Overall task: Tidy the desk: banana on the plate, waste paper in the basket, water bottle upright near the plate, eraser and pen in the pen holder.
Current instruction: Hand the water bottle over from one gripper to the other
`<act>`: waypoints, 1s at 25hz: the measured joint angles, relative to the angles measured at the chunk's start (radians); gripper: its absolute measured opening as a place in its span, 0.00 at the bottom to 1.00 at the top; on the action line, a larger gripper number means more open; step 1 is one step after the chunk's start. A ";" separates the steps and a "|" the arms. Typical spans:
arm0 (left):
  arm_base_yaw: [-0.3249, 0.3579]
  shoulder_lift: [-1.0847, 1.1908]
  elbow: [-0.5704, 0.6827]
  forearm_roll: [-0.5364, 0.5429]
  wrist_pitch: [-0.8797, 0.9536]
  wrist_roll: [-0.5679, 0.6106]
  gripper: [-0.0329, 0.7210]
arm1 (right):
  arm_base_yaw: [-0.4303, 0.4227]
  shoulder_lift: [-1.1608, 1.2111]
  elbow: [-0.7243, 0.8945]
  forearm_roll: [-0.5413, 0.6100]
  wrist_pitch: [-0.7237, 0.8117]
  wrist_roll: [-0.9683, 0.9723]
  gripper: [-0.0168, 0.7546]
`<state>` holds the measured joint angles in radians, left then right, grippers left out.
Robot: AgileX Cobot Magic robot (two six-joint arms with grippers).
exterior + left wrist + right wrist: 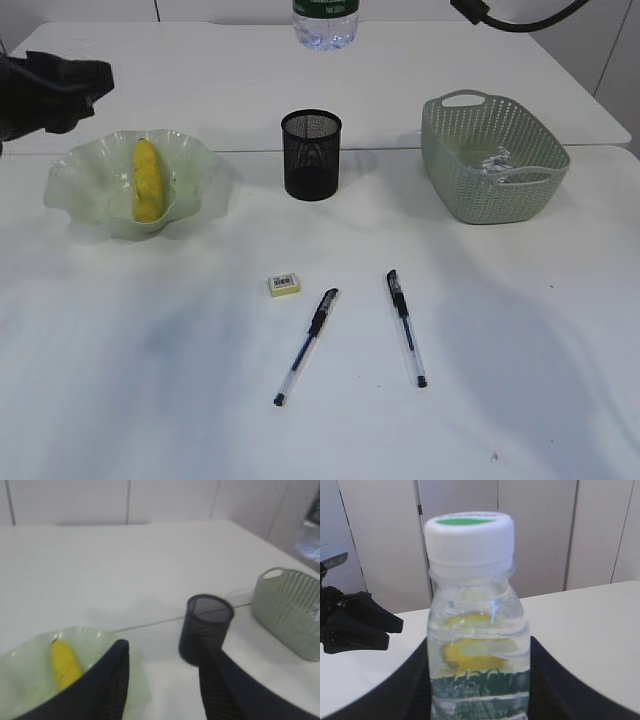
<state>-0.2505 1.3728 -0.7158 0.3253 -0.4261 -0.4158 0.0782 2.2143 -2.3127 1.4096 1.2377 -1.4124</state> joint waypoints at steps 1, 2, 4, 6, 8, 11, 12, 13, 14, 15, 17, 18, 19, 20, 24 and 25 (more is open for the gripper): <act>0.008 0.001 0.000 0.077 -0.039 -0.059 0.47 | 0.000 0.000 0.000 0.000 0.000 0.000 0.47; 0.015 0.006 0.000 0.150 -0.088 -0.114 0.47 | 0.000 0.000 0.000 0.000 0.000 0.000 0.47; 0.045 0.025 0.000 0.288 -0.200 -0.212 0.47 | 0.000 0.000 0.000 0.000 0.000 0.000 0.47; 0.087 0.059 0.000 0.432 -0.322 -0.319 0.46 | 0.000 0.000 0.000 0.000 0.000 0.000 0.47; 0.146 0.106 0.000 0.550 -0.462 -0.397 0.45 | 0.000 0.000 0.000 0.000 0.000 0.000 0.47; 0.233 0.170 0.000 0.680 -0.669 -0.472 0.45 | 0.000 0.000 0.000 0.000 0.000 0.000 0.47; 0.261 0.184 0.000 0.711 -0.690 -0.492 0.45 | 0.000 0.000 0.000 0.000 0.000 0.000 0.47; 0.282 0.194 0.000 0.742 -0.704 -0.509 0.45 | 0.000 0.000 0.000 0.000 0.000 0.000 0.47; 0.302 0.202 -0.004 0.768 -0.709 -0.522 0.45 | 0.000 0.000 0.000 0.000 0.000 0.000 0.47; 0.313 0.204 -0.011 0.792 -0.709 -0.534 0.45 | 0.000 0.000 0.000 0.000 0.000 0.000 0.47; 0.317 0.204 -0.022 0.830 -0.717 -0.547 0.45 | 0.000 0.000 0.000 0.000 0.000 0.000 0.47; 0.317 0.204 -0.028 0.841 -0.723 -0.547 0.45 | 0.000 0.000 0.000 0.000 0.000 0.000 0.47; 0.317 0.204 -0.030 0.847 -0.726 -0.547 0.45 | 0.000 0.000 0.000 0.000 0.000 0.000 0.47; 0.317 0.204 -0.031 0.847 -0.729 -0.547 0.45 | 0.000 0.000 0.000 0.000 0.000 0.000 0.47; 0.317 0.204 -0.031 0.820 -0.733 -0.547 0.44 | 0.000 0.000 0.000 0.000 0.000 0.000 0.47; 0.317 0.204 -0.031 0.813 -0.733 -0.549 0.44 | 0.000 0.000 0.000 0.000 0.000 0.000 0.47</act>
<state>0.0668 1.5767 -0.7473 1.1382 -1.1590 -0.9651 0.0782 2.2143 -2.3127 1.4096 1.2377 -1.4124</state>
